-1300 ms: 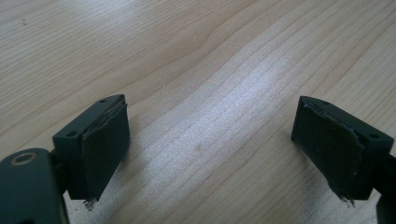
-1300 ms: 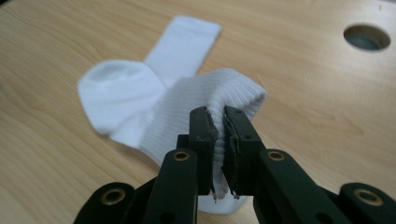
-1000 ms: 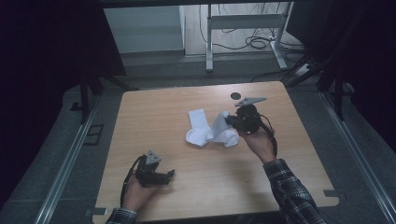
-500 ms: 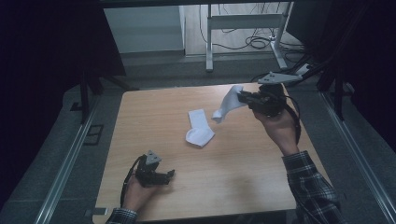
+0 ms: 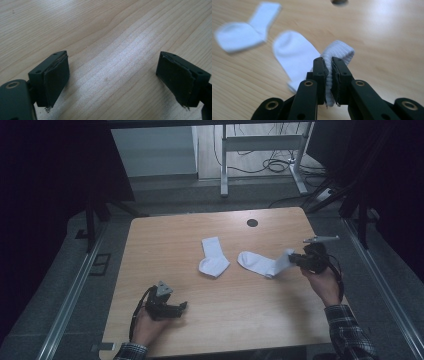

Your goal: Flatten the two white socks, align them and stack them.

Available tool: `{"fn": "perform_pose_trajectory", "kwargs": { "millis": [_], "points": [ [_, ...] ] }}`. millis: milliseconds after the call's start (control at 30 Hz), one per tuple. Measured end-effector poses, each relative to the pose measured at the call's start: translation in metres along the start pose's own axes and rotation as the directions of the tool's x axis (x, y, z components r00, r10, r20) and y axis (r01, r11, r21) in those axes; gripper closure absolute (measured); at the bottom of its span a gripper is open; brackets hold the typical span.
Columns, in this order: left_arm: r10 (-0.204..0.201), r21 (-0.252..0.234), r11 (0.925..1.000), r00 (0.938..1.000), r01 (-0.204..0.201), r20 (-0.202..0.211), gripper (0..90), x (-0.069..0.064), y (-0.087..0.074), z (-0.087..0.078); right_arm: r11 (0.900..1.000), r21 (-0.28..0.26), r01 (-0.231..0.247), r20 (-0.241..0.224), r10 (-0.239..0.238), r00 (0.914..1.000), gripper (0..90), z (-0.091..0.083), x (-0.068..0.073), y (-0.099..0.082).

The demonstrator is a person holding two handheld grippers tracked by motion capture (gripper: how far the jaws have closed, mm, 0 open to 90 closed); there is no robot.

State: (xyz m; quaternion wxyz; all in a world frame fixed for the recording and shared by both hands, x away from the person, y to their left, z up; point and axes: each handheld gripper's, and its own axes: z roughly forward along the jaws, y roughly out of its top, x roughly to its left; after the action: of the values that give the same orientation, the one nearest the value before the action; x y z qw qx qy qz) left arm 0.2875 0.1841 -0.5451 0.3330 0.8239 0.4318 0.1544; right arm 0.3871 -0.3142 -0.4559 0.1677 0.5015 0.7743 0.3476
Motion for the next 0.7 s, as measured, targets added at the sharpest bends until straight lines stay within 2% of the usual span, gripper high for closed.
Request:
{"fn": "perform_pose_trajectory", "kwargs": {
  "millis": [133,200,300,367,467,567,700],
  "points": [
    [-0.004,0.000,1.0000,1.0000,0.004,-0.003,11.6,0.000,0.001,0.001,0.9993,0.034,-0.013,0.053,0.011,0.9985,64.9,0.004,-0.017,-0.022],
    [-0.006,0.000,1.0000,1.0000,0.006,-0.006,11.7,0.000,0.002,0.002,0.9986,0.030,-0.042,0.051,0.041,0.9979,59.8,0.002,-0.026,-0.030],
    [-0.023,0.024,0.9994,0.9995,0.024,-0.019,13.9,0.000,0.008,0.003,0.9979,0.015,-0.063,0.065,0.062,0.9960,56.1,0.000,-0.035,-0.040],
    [-0.048,0.042,0.9979,0.9986,0.049,-0.023,20.0,0.001,0.015,0.003,0.9975,0.018,-0.069,0.070,0.067,0.9953,55.3,0.001,-0.039,-0.045],
    [-0.083,0.000,0.9966,0.9965,0.083,0.012,27.7,0.002,0.026,0.005,0.9977,0.011,-0.068,0.078,0.066,0.9948,55.8,0.003,-0.040,-0.050],
    [-0.056,-0.025,0.9981,0.9984,0.057,0.010,34.2,-0.003,0.042,0.010,0.9976,0.001,-0.069,0.093,0.069,0.9933,57.7,0.005,-0.040,-0.054],
    [-0.019,-0.046,0.9987,0.9995,0.020,0.025,36.2,-0.014,0.062,0.022,0.9962,-0.003,-0.087,0.089,0.087,0.9922,59.7,0.008,-0.040,-0.059]
  ]
}}
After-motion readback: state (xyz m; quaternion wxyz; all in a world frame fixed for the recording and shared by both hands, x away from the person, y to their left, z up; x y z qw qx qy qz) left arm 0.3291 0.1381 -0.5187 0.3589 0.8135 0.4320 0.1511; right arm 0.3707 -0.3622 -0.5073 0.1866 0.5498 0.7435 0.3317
